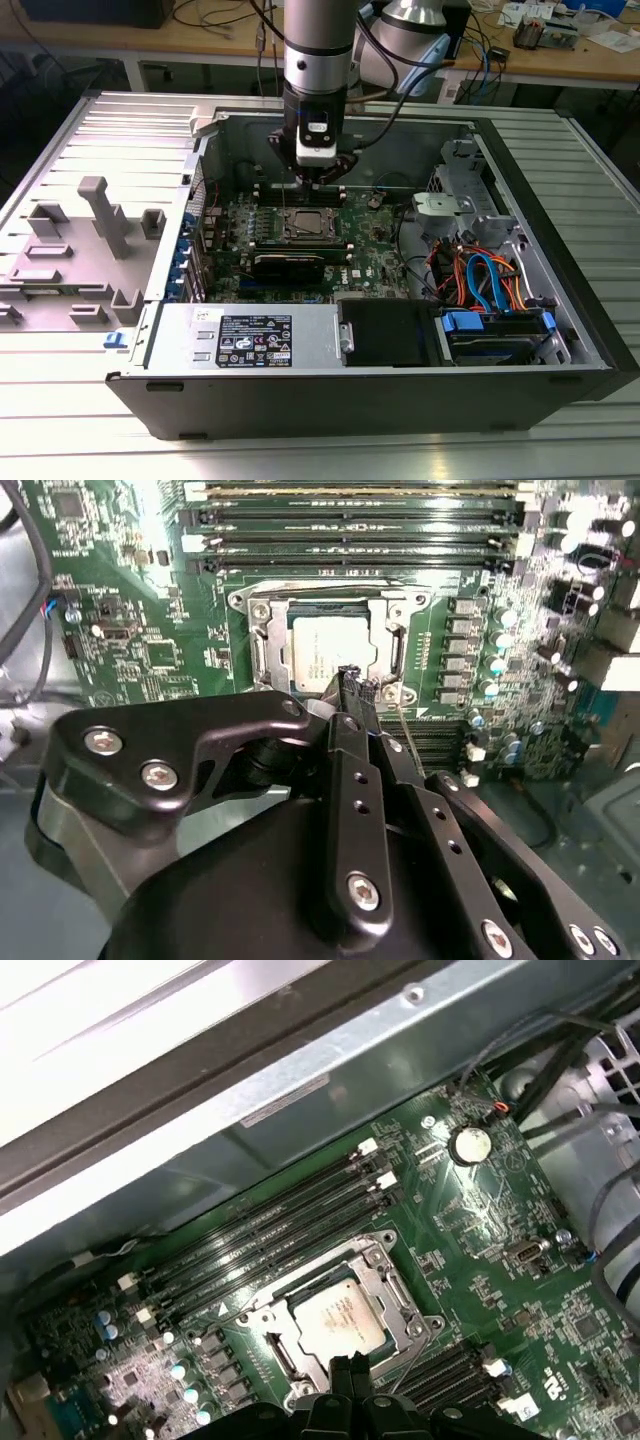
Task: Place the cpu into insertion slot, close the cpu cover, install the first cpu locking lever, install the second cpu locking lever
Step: 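Install the first cpu locking lever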
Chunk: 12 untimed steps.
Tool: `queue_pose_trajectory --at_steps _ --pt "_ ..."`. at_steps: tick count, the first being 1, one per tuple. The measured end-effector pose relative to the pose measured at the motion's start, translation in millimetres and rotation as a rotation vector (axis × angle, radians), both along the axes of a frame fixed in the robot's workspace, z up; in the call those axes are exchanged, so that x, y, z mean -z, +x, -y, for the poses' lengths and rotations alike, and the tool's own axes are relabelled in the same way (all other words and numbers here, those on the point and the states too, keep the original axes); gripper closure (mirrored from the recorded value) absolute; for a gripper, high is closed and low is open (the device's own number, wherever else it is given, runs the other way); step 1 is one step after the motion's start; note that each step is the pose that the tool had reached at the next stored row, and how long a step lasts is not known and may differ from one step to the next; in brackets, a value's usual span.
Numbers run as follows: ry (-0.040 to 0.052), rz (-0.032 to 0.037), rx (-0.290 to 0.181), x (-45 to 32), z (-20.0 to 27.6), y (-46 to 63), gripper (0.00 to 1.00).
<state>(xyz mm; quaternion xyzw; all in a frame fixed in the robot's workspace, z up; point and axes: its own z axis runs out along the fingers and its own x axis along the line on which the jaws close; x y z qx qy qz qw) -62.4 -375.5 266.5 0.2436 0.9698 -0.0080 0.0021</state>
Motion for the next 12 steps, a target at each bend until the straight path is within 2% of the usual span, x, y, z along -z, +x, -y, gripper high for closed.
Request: queue_pose_trajectory --at_steps 4,9,12 --pt "0.0001 0.0000 -0.066 0.0 0.0 0.0 0.89" --pt "0.0001 0.0000 -0.211 0.0 0.0 -0.1 0.89" --pt "0.0000 -0.0001 -0.260 0.0 0.1 -0.2 0.89"
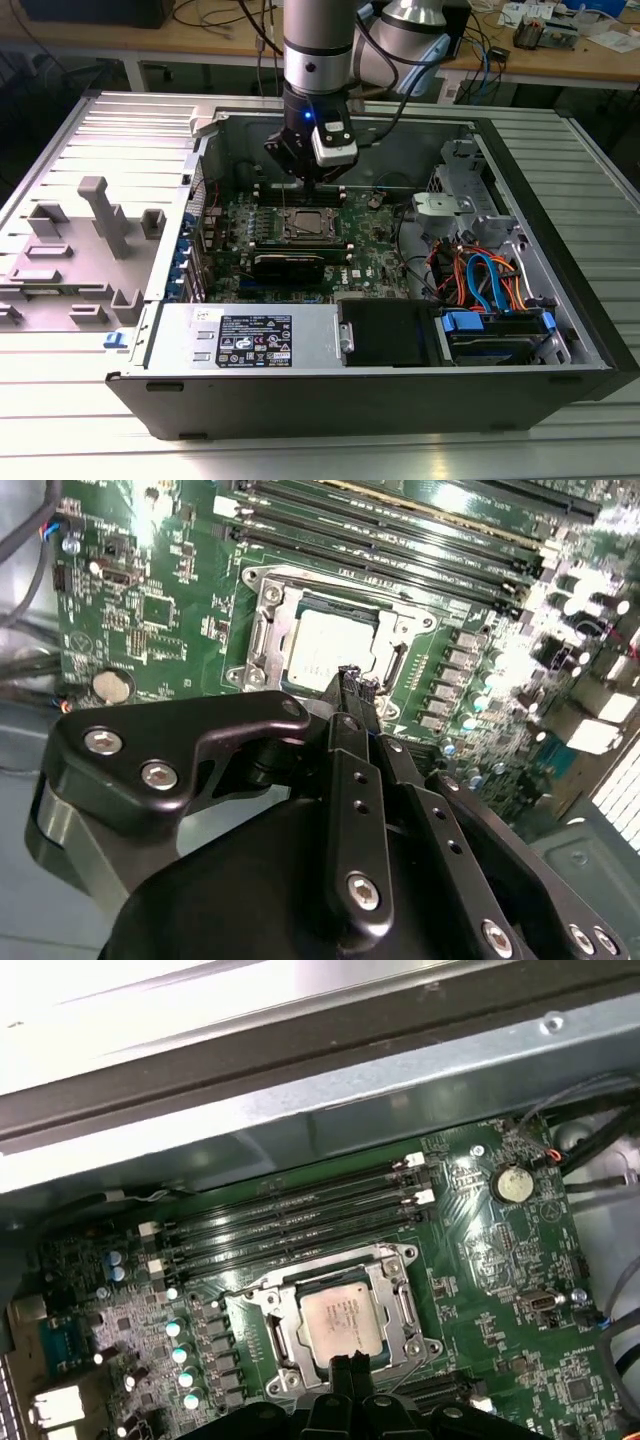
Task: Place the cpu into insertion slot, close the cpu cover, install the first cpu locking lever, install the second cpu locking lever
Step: 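Install the first cpu locking lever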
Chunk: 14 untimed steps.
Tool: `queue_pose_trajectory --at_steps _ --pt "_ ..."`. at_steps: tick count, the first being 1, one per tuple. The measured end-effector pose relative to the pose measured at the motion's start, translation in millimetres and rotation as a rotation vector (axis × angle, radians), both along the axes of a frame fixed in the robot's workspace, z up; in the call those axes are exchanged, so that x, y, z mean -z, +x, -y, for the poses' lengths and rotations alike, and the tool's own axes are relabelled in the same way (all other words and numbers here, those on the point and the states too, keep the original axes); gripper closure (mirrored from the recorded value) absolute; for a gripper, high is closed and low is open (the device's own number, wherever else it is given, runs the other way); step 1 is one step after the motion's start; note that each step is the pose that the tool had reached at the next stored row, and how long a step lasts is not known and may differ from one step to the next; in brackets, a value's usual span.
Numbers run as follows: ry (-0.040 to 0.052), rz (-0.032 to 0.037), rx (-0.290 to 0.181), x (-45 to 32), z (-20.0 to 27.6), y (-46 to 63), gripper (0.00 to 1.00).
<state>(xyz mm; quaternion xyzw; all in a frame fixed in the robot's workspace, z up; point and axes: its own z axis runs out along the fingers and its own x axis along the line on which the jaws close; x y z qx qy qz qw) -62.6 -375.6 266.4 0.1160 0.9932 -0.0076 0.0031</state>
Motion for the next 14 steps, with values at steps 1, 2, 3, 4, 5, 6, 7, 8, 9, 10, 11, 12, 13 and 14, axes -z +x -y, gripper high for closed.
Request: queue_pose_trajectory --at_steps 1,2,3,4,5,6,7,8,9,10,11,12,13,14 --pt "0.0000 0.0000 -0.009 0.0 0.1 0.0 0.89" --pt "0.0000 0.0000 -0.020 0.0 0.3 -0.1 0.89" --pt "0.0000 0.0001 -0.040 0.0 0.6 -0.2 0.89" --pt "0.0000 0.0001 -0.051 0.0 0.8 -0.2 0.89" --pt "0.0000 0.0001 -0.061 0.0 0.9 -0.2 0.89" --pt "0.0000 0.0001 -0.077 0.0 1.0 -0.3 0.89" --pt "0.0001 0.0001 -0.091 0.0 1.0 -0.3 0.89" --pt "0.0000 0.0000 -0.107 0.0 1.1 -0.3 0.89" --pt "0.0000 0.0000 -0.121 0.0 1.1 -0.3 0.89" --pt "0.0000 0.0000 -0.136 0.0 1.2 -0.4 0.89" --pt "0.0001 0.0000 -0.150 0.1 1.2 -0.4 0.89" --pt "0.0001 0.0001 -0.170 0.1 1.2 -0.4 0.89" --pt "0.0001 0.0000 -0.188 0.1 1.2 -0.4 0.89" --pt "0.0000 0.0000 -0.206 0.1 1.2 -0.4 0.89"
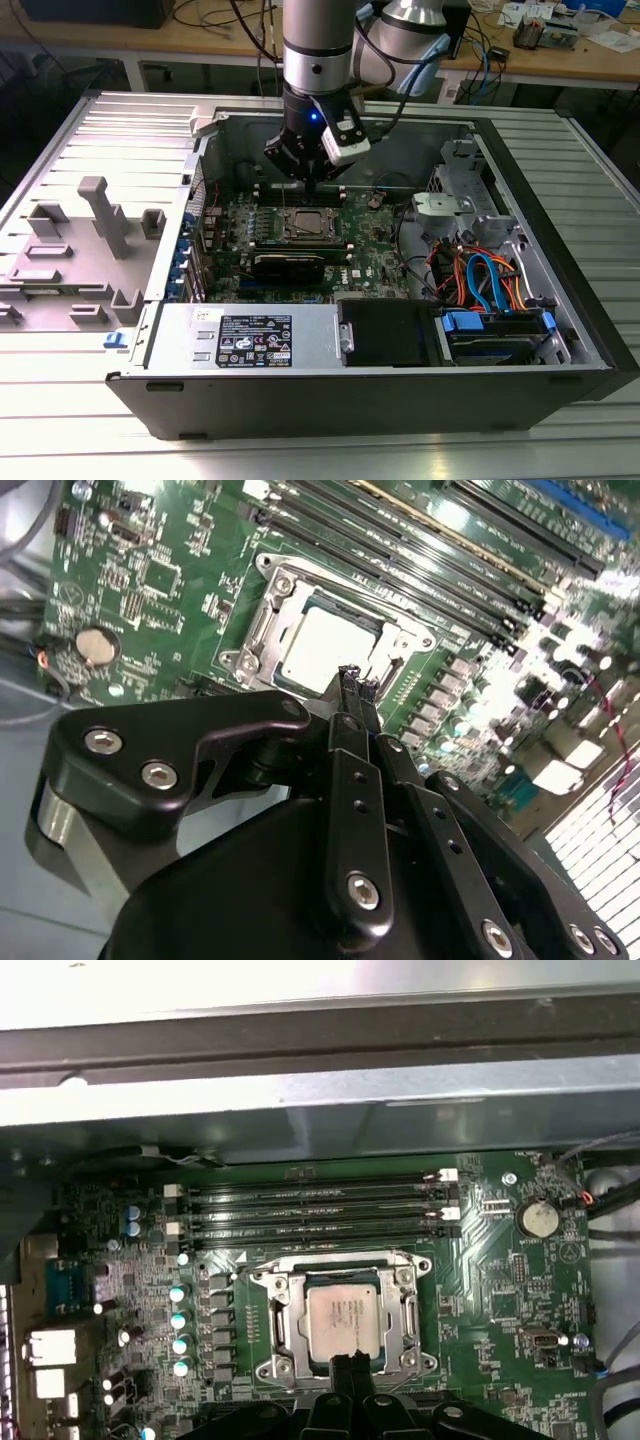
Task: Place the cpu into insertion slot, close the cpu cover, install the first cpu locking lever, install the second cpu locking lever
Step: 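Install the first cpu locking lever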
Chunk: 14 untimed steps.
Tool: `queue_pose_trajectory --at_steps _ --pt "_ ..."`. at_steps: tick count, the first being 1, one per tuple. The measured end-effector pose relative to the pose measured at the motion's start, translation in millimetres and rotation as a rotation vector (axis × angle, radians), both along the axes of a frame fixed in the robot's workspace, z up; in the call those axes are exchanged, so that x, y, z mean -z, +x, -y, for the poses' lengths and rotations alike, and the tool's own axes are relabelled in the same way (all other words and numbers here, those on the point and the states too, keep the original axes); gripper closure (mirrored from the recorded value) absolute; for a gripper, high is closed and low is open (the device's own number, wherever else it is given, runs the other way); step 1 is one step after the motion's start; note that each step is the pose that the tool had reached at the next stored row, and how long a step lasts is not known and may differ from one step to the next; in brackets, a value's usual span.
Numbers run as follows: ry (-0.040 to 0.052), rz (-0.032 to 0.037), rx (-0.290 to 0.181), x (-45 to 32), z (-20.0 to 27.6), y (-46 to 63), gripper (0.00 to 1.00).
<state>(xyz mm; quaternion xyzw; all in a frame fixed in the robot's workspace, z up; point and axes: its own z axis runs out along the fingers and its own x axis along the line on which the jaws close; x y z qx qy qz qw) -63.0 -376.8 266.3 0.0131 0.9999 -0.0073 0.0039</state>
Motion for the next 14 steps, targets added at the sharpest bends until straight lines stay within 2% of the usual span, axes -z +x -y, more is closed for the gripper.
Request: queue_pose_trajectory --at_steps 3,9,14 --pt "0.0002 0.0001 -0.058 0.3 0.3 -0.8 0.89" --pt "0.0002 0.0001 -0.058 0.3 0.2 -2.7 0.89" --pt "0.0001 0.0000 -0.058 0.3 0.2 -12.6 0.89"
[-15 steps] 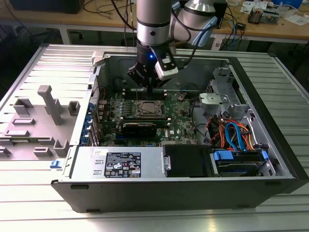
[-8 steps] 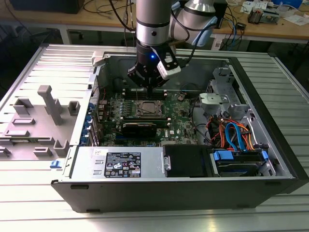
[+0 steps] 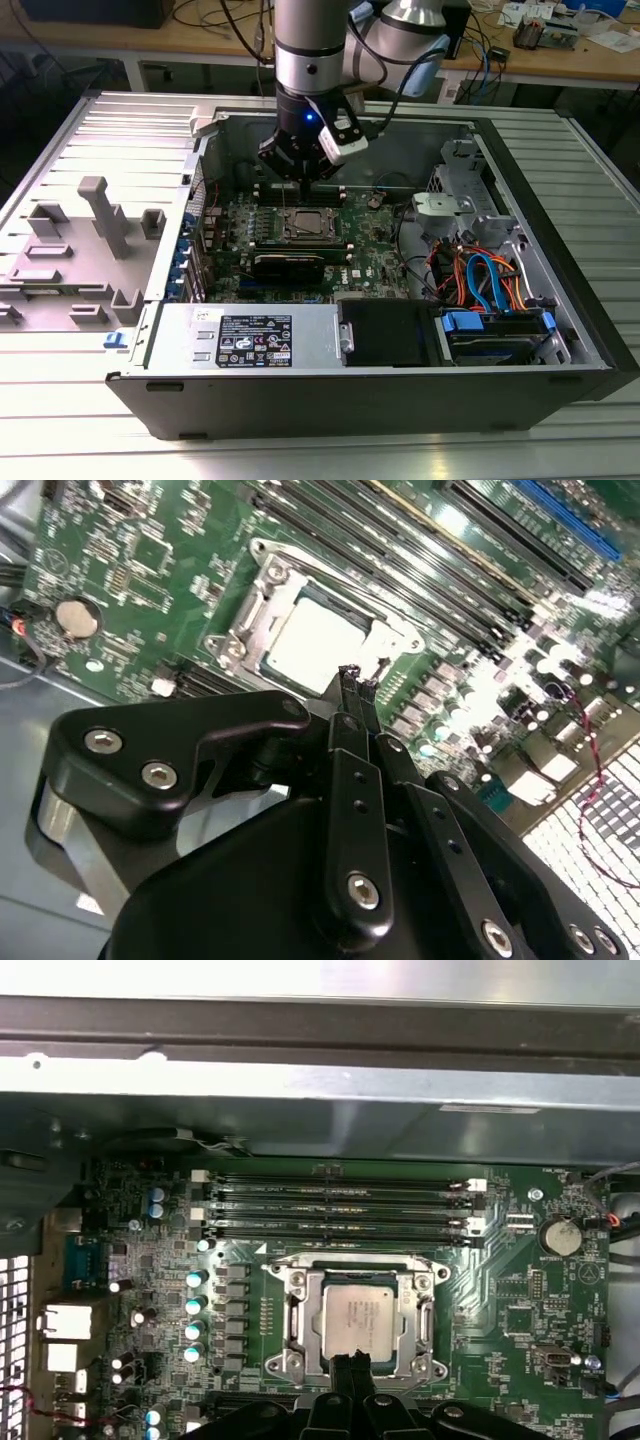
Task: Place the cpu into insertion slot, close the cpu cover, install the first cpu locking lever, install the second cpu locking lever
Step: 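Install the first cpu locking lever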
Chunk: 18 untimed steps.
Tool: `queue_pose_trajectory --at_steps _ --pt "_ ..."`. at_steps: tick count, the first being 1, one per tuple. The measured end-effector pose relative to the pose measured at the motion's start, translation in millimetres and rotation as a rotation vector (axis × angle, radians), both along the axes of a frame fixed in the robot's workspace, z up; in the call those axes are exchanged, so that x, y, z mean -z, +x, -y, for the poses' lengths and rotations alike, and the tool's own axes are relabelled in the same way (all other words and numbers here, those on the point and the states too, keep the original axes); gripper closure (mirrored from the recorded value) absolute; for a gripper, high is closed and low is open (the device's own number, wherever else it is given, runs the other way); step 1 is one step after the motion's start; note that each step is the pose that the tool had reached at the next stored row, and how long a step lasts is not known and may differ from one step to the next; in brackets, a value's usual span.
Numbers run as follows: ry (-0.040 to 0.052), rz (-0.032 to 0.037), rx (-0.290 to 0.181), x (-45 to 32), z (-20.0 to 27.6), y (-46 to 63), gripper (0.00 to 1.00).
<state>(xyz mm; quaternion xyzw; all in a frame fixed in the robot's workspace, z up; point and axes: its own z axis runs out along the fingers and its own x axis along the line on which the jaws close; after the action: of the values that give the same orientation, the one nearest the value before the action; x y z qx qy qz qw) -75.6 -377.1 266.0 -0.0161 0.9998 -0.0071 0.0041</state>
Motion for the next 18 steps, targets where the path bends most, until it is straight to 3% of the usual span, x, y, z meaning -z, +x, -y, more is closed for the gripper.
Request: queue_pose_trajectory --at_steps 10,12,14,18 --pt "0.0009 0.0000 0.000 0.0 0.0 -35.3 0.89" --pt "0.0009 0.0001 0.000 0.1 -0.1 -46.9 0.89" --pt "0.0010 0.0000 0.000 0.1 -0.6 -48.7 0.89" --pt "0.0006 -0.0001 0.000 0.0 -6.6 -49.7 0.89"
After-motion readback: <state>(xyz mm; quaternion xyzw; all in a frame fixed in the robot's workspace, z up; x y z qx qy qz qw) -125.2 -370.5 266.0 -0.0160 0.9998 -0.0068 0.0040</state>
